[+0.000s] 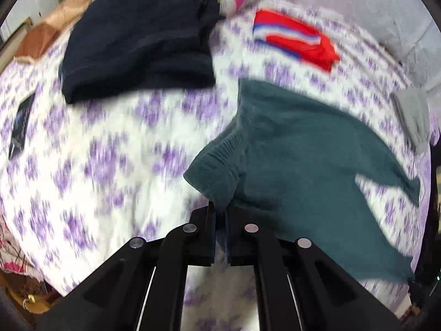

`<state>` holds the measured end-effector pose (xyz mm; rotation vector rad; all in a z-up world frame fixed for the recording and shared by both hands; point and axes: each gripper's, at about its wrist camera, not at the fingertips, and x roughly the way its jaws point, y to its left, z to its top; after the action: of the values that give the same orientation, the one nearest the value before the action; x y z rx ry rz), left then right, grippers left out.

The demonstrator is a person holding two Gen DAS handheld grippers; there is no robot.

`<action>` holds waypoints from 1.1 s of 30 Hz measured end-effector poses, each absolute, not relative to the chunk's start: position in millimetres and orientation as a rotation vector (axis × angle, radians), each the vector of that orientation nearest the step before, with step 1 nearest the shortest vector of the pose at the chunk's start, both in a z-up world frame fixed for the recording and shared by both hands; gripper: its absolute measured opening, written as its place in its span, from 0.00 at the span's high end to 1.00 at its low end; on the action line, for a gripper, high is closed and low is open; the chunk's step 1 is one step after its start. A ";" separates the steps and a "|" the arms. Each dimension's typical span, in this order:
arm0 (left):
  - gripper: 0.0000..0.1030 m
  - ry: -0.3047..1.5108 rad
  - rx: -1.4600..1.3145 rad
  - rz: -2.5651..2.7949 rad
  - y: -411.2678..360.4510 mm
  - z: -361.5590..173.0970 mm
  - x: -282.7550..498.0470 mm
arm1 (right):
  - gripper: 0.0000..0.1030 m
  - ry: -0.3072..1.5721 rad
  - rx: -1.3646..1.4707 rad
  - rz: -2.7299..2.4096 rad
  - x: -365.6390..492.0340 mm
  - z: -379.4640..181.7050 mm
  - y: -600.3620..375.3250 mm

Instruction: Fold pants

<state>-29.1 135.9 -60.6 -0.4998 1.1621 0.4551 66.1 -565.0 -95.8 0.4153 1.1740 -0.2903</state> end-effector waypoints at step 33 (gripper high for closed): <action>0.32 1.211 -0.197 0.363 98.1 -130.8 92.5 | 0.93 0.995 0.356 -0.157 285.9 -67.4 -519.2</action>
<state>92.5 98.1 -130.8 -0.1970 1.2111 0.3632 285.9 -519.2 -67.4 0.3557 0.9947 -0.1572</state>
